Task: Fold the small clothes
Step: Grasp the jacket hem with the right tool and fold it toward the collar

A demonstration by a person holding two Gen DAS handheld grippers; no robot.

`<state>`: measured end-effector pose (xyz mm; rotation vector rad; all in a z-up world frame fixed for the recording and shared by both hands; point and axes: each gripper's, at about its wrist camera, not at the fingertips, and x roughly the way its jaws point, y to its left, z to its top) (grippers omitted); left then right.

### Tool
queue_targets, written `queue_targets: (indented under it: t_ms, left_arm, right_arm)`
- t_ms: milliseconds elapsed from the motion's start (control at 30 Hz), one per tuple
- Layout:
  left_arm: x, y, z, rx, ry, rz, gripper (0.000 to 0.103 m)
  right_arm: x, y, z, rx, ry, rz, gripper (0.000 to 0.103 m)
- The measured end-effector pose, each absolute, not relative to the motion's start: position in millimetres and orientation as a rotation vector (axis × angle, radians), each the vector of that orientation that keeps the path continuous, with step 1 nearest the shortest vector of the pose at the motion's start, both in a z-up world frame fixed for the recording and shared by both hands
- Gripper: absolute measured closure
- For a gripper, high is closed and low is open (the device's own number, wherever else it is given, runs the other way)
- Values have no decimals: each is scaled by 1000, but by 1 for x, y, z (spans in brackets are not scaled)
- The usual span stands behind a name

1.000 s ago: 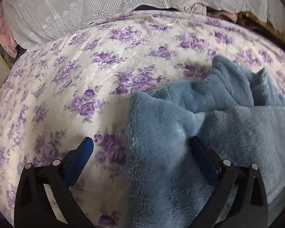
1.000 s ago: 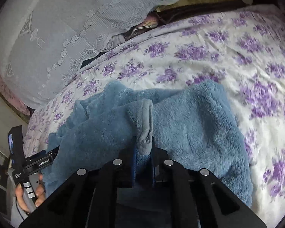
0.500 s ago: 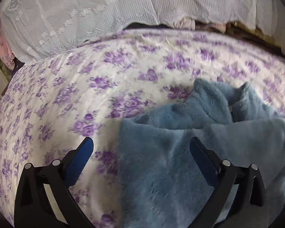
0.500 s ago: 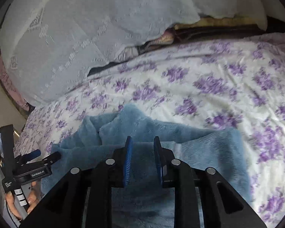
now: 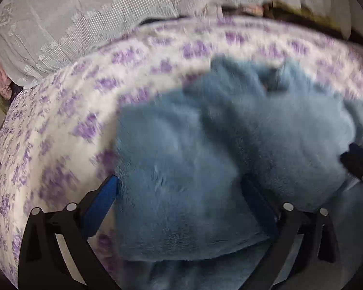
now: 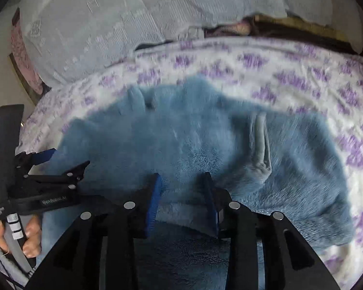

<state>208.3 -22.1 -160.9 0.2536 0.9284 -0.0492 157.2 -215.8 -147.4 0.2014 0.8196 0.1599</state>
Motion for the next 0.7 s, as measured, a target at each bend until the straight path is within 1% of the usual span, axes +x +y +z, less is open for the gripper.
queue_targets:
  t_ms: [133, 267, 333, 433, 700]
  left_arm:
    - [204, -15, -153, 215, 932, -38, 4]
    - [184, -17, -141, 230, 881, -54, 5]
    - [183, -21, -145, 259, 881, -41, 4]
    - [186, -19, -154, 240, 902, -42, 4]
    - [181, -20, -155, 248, 881, -32, 4]
  right_arm:
    - [149, -221, -136, 229, 786, 156, 69]
    - [133, -219, -118, 234, 716, 171, 67]
    - [137, -215, -122, 213, 736, 174, 67]
    - [149, -212, -143, 198, 805, 172, 65]
    - [140, -216, -140, 244, 771, 191, 63]
